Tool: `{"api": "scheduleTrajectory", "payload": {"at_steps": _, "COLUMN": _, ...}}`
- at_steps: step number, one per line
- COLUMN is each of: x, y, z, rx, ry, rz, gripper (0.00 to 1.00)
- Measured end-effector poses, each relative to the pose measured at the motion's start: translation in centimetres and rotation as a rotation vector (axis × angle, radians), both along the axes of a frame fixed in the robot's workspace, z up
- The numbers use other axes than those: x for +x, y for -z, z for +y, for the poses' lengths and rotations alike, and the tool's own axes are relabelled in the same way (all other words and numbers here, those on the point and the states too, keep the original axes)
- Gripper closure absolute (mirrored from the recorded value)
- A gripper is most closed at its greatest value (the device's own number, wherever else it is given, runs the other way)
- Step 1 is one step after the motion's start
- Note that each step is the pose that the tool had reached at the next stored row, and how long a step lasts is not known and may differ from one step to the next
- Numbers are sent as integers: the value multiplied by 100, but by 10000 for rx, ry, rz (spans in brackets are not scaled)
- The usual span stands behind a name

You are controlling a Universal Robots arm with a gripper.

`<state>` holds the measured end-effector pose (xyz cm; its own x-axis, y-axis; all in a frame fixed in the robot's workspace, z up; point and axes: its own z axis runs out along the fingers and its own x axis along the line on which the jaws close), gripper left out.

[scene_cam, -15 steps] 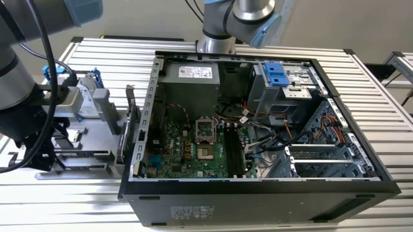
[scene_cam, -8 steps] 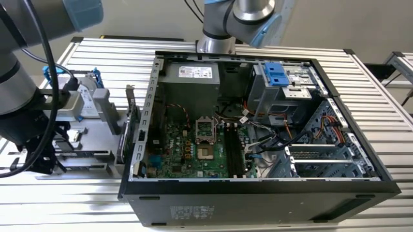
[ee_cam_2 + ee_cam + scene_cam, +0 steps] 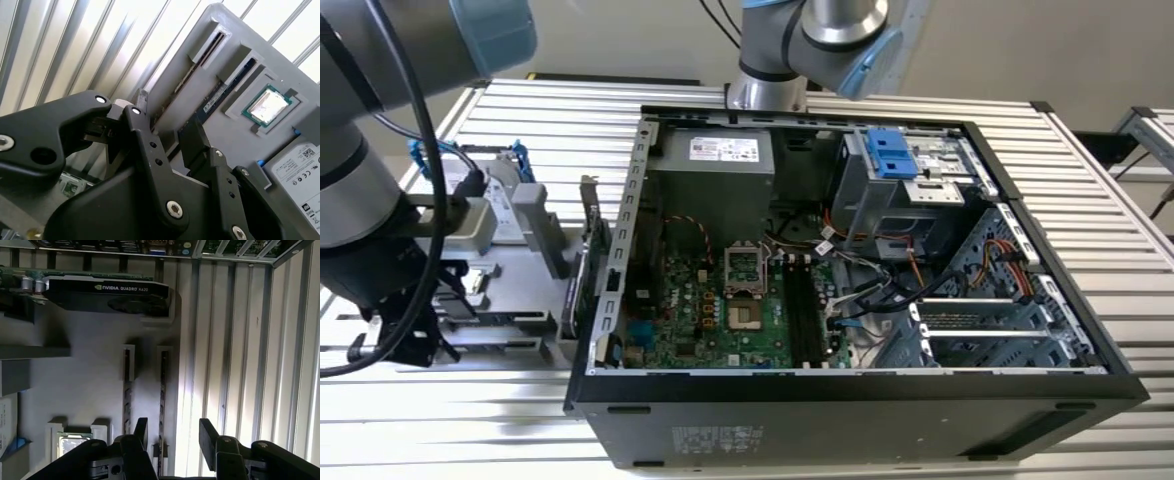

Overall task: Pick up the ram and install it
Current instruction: 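Pick up the ram and move it above insertion slot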

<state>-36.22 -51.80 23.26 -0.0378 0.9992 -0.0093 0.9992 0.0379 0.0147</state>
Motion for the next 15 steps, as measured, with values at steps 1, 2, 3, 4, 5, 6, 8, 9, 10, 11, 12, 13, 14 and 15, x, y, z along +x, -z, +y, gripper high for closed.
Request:
{"api": "scheduleTrajectory", "payload": {"at_steps": 1, "x": 0, "y": 14, "z": 0, "rx": -1, "ry": 0, "rz": 1, "gripper": 0}}
{"api": "scheduleTrajectory", "payload": {"at_steps": 2, "x": -1, "y": 30, "z": 0, "rx": 0, "ry": 0, "rz": 0, "gripper": 0}}
{"api": "scheduleTrajectory", "payload": {"at_steps": 3, "x": -1, "y": 46, "z": -1, "rx": 0, "ry": -1, "rz": 0, "gripper": 0}}
{"api": "scheduleTrajectory", "payload": {"at_steps": 4, "x": -3, "y": 63, "z": 0, "rx": 0, "ry": -1, "rz": 0, "gripper": 0}}
{"api": "scheduleTrajectory", "payload": {"at_steps": 5, "x": -5, "y": 80, "z": 0, "rx": 0, "ry": 0, "rz": 0, "gripper": 0}}
{"api": "scheduleTrajectory", "payload": {"at_steps": 6, "x": -7, "y": 96, "z": 0, "rx": 0, "ry": 0, "rz": 0, "gripper": 0}}
{"api": "scheduleTrajectory", "payload": {"at_steps": 8, "x": -10, "y": 129, "z": 2, "rx": 0, "ry": 0, "rz": -1, "gripper": 0}}
{"api": "scheduleTrajectory", "payload": {"at_steps": 9, "x": -11, "y": 144, "z": 5, "rx": 0, "ry": 0, "rz": 0, "gripper": 0}}
{"api": "scheduleTrajectory", "payload": {"at_steps": 10, "x": -12, "y": 158, "z": 8, "rx": 0, "ry": 0, "rz": 0, "gripper": 0}}
{"api": "scheduleTrajectory", "payload": {"at_steps": 11, "x": -13, "y": 172, "z": 11, "rx": -1, "ry": 0, "rz": 0, "gripper": 0}}
{"api": "scheduleTrajectory", "payload": {"at_steps": 12, "x": -13, "y": 186, "z": 15, "rx": 0, "ry": -1, "rz": 1, "gripper": 0}}
{"api": "scheduleTrajectory", "payload": {"at_steps": 13, "x": -13, "y": 199, "z": 19, "rx": 0, "ry": 0, "rz": -1, "gripper": 0}}
{"api": "scheduleTrajectory", "payload": {"at_steps": 14, "x": -14, "y": 211, "z": 22, "rx": 0, "ry": 0, "rz": 0, "gripper": 0}}
{"api": "scheduleTrajectory", "payload": {"at_steps": 15, "x": -14, "y": 223, "z": 25, "rx": 0, "ry": 0, "rz": 0, "gripper": 0}}
